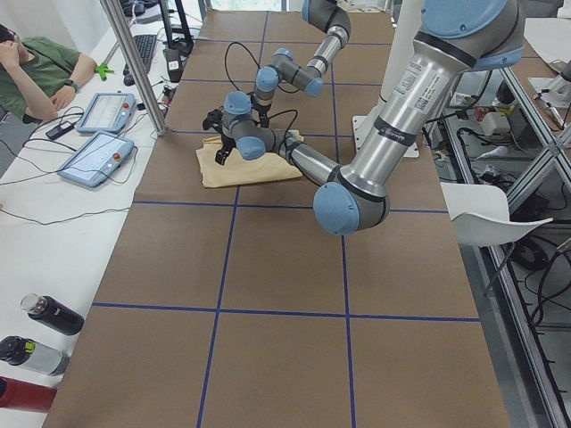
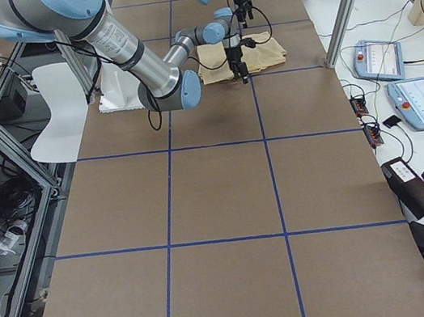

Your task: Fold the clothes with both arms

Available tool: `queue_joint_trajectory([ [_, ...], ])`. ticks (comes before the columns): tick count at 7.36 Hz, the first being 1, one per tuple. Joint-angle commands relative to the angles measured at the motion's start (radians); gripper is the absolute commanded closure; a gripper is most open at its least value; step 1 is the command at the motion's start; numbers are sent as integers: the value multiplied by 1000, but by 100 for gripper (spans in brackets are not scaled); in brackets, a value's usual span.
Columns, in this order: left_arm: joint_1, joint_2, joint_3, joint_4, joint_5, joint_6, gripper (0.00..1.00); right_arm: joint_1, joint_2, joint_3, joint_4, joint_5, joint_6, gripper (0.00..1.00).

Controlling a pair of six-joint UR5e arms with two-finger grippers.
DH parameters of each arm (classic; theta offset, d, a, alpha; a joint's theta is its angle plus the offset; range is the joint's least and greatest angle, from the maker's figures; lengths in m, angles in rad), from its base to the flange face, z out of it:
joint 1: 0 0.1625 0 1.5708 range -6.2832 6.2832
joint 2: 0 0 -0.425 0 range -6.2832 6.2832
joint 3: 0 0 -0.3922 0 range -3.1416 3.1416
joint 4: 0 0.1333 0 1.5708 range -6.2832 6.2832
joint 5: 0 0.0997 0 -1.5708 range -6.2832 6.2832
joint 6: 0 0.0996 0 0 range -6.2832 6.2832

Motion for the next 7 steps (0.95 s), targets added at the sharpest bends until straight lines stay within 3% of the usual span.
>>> queue_joint_trajectory([
  [1,1,12,-1,-2,0,0,0,25,-39,97,5,17,14,1],
  [2,2,13,-20,0,0,-9,0,44,-45,140,51,81,72,1],
  [3,2,50,-58,0,3,-23,0,60,-85,166,177,168,190,1],
  [4,6,90,-116,0,11,-129,0,61,-167,233,291,178,303,1],
  [6,114,211,-266,0,35,-341,0,59,-290,388,329,177,503,1],
  [7,214,255,-317,1,123,-456,0,56,-298,407,321,178,571,1],
])
